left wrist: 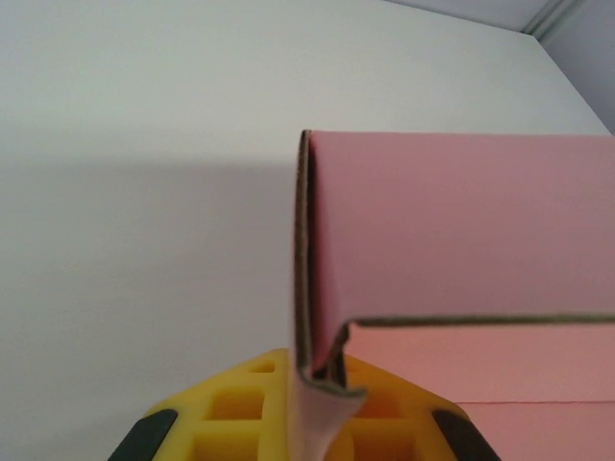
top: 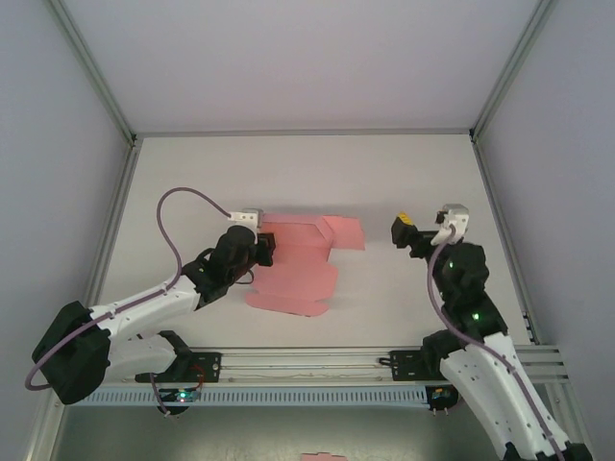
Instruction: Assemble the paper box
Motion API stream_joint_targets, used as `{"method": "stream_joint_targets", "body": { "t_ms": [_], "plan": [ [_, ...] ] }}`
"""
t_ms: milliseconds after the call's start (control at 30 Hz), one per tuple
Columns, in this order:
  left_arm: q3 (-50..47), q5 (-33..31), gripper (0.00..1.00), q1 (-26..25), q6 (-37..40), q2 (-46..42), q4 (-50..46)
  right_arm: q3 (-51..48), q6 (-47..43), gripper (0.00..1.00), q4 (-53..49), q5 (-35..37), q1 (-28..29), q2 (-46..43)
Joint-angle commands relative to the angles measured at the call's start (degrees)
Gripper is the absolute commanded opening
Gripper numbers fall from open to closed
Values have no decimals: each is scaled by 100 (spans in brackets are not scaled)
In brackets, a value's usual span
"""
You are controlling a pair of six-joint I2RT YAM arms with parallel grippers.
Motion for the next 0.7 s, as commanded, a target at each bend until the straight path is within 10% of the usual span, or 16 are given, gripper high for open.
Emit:
{"method": "stream_joint_targets", "body": {
  "t_ms": [0, 267, 667],
  "plan": [
    [126, 156, 0, 57, 225, 97, 8, 238, 7, 86, 634, -2781, -243, 907],
    [271, 54, 0, 58, 200, 188, 40, 465, -663, 71, 660, -4437, 877, 1963],
    [460, -214, 0, 49, -67, 226, -92, 534, -243, 64, 1929, -3666, 2299, 3291]
  ]
}}
